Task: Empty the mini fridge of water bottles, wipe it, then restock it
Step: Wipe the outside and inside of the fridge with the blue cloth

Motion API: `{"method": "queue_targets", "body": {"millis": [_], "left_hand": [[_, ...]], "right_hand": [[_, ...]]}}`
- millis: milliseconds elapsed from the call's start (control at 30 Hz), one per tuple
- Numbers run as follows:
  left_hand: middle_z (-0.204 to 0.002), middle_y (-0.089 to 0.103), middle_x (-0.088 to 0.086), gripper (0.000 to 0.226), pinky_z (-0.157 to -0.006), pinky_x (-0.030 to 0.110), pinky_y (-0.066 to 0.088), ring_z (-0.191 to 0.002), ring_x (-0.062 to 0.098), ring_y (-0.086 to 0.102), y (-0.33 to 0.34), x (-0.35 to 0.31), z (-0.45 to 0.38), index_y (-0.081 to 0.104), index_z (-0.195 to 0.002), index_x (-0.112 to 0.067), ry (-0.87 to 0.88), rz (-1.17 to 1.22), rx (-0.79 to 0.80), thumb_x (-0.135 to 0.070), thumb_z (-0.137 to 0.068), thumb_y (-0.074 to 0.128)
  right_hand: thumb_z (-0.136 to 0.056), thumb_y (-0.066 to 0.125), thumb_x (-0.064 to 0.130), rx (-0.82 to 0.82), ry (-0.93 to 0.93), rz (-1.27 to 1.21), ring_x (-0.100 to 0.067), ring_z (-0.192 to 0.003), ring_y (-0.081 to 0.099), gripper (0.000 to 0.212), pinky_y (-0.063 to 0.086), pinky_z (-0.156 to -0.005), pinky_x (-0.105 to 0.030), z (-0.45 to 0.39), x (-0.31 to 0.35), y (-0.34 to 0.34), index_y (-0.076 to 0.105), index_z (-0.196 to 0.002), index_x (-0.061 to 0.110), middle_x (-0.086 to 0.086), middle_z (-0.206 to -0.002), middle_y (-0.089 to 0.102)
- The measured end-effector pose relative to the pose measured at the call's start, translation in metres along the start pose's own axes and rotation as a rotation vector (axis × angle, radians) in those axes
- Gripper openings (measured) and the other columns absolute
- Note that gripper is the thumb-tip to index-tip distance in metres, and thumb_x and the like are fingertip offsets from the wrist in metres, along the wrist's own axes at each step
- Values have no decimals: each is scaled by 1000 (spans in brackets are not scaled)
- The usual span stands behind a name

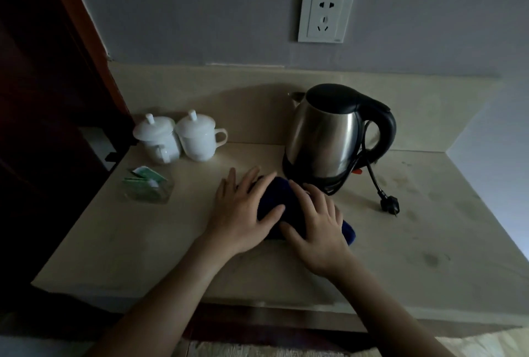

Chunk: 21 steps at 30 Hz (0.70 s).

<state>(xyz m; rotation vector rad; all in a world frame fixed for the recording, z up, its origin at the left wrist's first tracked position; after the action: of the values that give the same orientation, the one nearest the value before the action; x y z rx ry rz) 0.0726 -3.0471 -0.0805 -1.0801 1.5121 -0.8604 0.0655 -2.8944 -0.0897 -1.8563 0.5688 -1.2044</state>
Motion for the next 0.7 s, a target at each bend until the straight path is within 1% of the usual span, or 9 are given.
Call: {"method": "queue_targets", "body": {"millis": [67,167,233,333,467,533,567,633,700], "left_hand": [[-157,37,-11,69,-113,52,26,-141,39,33,15,-1,-7,33,-149,-42,-6,-91,48,-74,-91,13],[-147,51,-11,60,-99,48,39,-121,32,51,22,4,-14,49,-140,-37,-4,-124,-9,-64,-95,21],[-140,57,-10,55,-91,47,42,-109,32,56,21,5,-20,55,-135,-35,10,-133,-59,-61,-96,26],[-135,60,-9,55,-87,46,42,-102,34,55,21,7,-29,59,-131,-32,-13,-160,-76,-60,-96,26],[-136,60,-8,60,-91,47,40,-109,35,53,22,7,-31,59,-130,-32,-21,-142,-43,-61,-95,20],[-144,53,-9,65,-101,51,34,-124,36,46,23,6,-28,53,-136,-34,-46,-147,11,-63,-93,14],[-150,47,-10,66,-108,56,27,-135,37,37,21,4,-25,49,-140,-36,-63,-164,19,-64,-93,13],[-154,41,-8,63,-112,64,16,-145,38,24,3,-13,-19,48,-142,-34,-59,-168,-55,-63,-92,22],[-145,52,0,54,-110,64,23,-141,37,35,-24,-54,-10,58,-133,-25,47,-68,-211,-54,-93,37]], "right_hand": [[-91,23,70,50,11,147,-21,-143,24,71,20,-115,-44,-7,-2,12,7,-155,44,5,-156,29],[-94,14,69,39,25,282,-25,-138,34,70,27,-111,-46,-18,-6,18,18,-155,33,1,-154,36],[-96,15,67,20,24,304,-28,-134,39,69,31,-108,-47,-24,-6,19,27,-153,29,-1,-150,42],[-98,19,64,-12,41,334,-29,-129,44,65,35,-104,-47,-30,-7,18,31,-150,28,-2,-145,47],[-98,18,66,-1,65,345,-28,-130,42,65,33,-105,-48,-31,-7,17,27,-151,30,-1,-147,44],[-97,19,67,36,68,314,-27,-136,36,67,29,-110,-47,-29,-7,16,21,-154,32,1,-153,37],[-97,23,67,36,72,269,-26,-139,32,67,26,-113,-46,-26,-6,12,20,-155,33,2,-155,34],[-95,34,65,-36,92,158,-22,-141,29,69,25,-115,-43,-14,-6,-10,24,-155,32,4,-156,33],[-93,41,62,-189,90,96,-17,-135,36,65,28,-111,-38,9,-7,-49,38,-150,30,6,-149,44]]}}
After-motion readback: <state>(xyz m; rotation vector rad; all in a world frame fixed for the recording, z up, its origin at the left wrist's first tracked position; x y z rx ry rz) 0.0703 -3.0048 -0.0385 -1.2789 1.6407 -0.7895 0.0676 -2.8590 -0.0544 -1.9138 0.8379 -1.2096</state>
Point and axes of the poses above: each hand's wrist, its own z-axis away from the middle knuckle, its own y-axis out of the palm, x = y × z, the point moved 10 cm from there along -z, towards the middle knuckle
